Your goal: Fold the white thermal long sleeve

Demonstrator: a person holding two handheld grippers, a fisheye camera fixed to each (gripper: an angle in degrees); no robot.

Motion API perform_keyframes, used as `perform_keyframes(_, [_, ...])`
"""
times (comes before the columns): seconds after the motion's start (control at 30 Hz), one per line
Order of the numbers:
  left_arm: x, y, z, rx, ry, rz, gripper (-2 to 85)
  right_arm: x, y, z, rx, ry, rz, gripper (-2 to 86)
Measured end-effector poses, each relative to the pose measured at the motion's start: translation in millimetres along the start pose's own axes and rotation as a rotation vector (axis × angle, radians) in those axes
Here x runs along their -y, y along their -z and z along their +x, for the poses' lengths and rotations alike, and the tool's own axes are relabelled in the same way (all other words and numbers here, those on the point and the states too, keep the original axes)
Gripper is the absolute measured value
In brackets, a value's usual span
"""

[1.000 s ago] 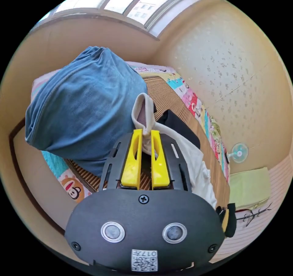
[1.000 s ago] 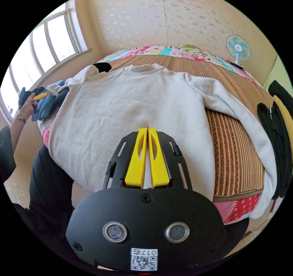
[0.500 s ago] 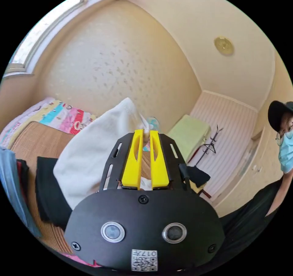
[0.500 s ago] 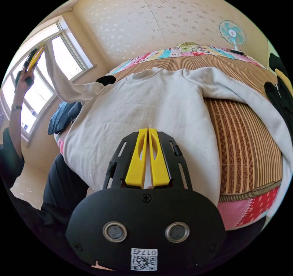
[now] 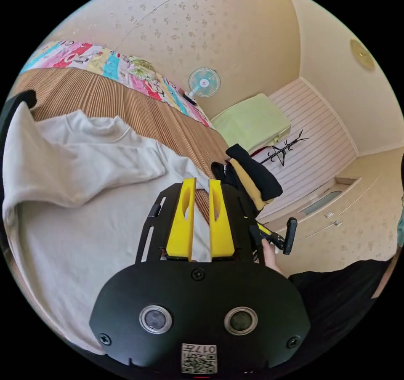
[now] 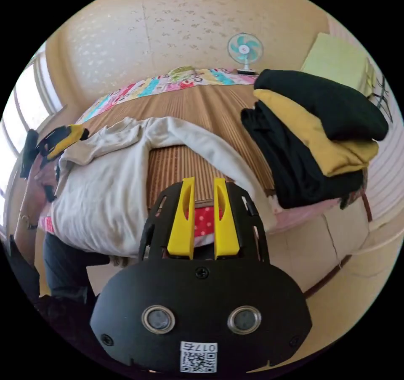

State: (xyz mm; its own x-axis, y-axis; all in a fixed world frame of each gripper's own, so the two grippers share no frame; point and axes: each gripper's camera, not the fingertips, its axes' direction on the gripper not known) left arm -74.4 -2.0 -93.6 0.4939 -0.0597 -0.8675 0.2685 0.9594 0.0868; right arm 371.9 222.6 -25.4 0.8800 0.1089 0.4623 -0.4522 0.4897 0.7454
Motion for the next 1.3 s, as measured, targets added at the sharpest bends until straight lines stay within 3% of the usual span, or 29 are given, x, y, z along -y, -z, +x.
perform_keyframes(0.1, [-37,26,-22,0.029,0.068,0.012,5.6,-6,-10,92,0.073,-0.299,-0.06,10.3])
perform_keyframes(0.17, [-53,41,-32,0.073,0.088,0.019,5.5,-11,-52,144,0.384,-0.426,-0.173,11.4])
perform_keyframes(0.2, [-61,51,-40,0.102,0.103,0.029,5.5,-12,-62,153,0.433,-0.443,-0.185,11.3])
perform_keyframes(0.3, [-73,79,-64,0.118,0.179,0.07,5.4,-7,-57,186,0.628,-0.51,-0.126,9.1])
perform_keyframes(0.37, [-76,99,-74,0.105,0.2,0.112,5.3,13,5,196,0.745,-0.467,0.114,5.9])
perform_keyframes(0.5, [-76,133,-77,0.154,0.177,0.17,5.1,62,66,211,0.534,-0.438,0.159,5.1])
perform_keyframes(0.57, [-76,139,-77,0.161,0.168,0.182,5.1,72,54,237,0.262,-0.586,0.041,5.0])
perform_keyframes(0.67, [-79,143,-78,0.142,0.171,0.2,5.1,48,53,255,0.227,-0.727,0.052,5.9])
perform_keyframes(0.77, [-86,143,-75,0.145,0.161,0.21,5.0,4,49,240,0.312,-0.712,0.138,8.2])
perform_keyframes(0.97, [-85,129,-82,0.12,0.165,0.148,4.7,-38,-32,214,0.656,-0.62,0.09,15.1])
perform_keyframes(1.13, [-79,135,-72,0.147,0.132,0.16,4.7,-3,-34,132,0.409,-0.477,0.042,7.2])
perform_keyframes(1.3, [-90,138,-59,0.181,0.112,0.145,4.6,76,44,-55,0.448,-0.182,0.337,3.8])
